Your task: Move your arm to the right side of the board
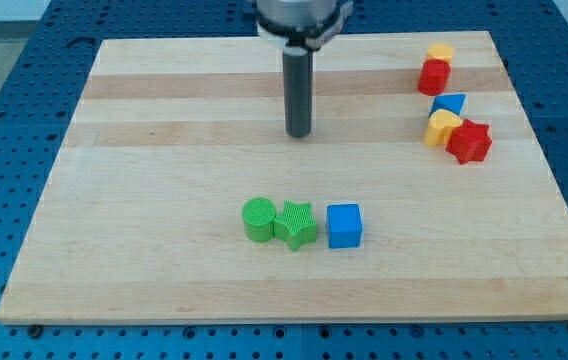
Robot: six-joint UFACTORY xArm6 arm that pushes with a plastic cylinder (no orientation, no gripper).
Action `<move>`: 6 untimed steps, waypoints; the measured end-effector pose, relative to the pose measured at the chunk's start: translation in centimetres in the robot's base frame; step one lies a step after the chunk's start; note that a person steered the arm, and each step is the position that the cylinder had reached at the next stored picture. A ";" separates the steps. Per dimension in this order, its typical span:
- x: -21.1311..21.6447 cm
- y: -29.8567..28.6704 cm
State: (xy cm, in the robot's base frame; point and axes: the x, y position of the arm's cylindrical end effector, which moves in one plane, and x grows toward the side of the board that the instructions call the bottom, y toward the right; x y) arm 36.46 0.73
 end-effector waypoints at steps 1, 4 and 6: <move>-2.6 3.8; -3.4 16.1; -3.7 24.8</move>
